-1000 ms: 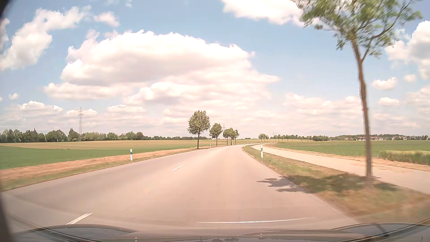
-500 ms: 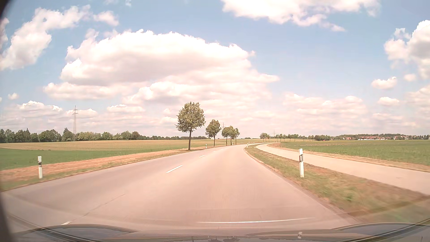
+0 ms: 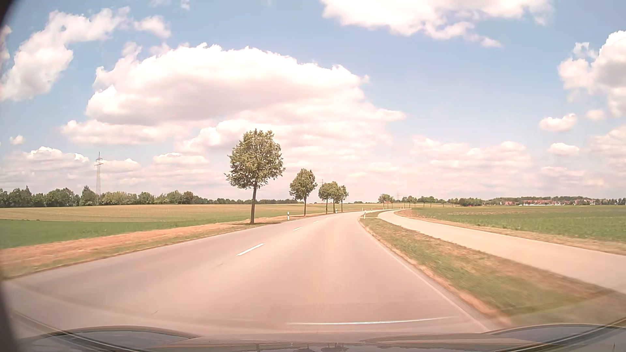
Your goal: Follow the waypoints while adhering to traffic rules and regulations
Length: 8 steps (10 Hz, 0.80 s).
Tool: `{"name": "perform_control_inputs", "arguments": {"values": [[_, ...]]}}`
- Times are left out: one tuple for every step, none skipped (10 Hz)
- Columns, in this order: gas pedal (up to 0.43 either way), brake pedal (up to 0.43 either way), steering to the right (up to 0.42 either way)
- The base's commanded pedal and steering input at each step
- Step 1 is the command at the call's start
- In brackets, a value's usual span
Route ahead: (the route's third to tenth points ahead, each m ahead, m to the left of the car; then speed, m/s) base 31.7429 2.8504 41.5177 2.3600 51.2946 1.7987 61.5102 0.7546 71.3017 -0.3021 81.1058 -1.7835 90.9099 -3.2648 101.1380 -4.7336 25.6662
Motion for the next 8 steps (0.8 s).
{"name": "perform_control_inputs", "arguments": {"values": [[0.248,0.012,0.005],[0.248,0.012,0.005],[0.248,0.012,0.005],[0.248,0.012,0.005],[0.248,0.012,0.005],[0.248,0.012,0.005],[0.248,0.012,0.006],[0.248,0.012,0.007]]}}
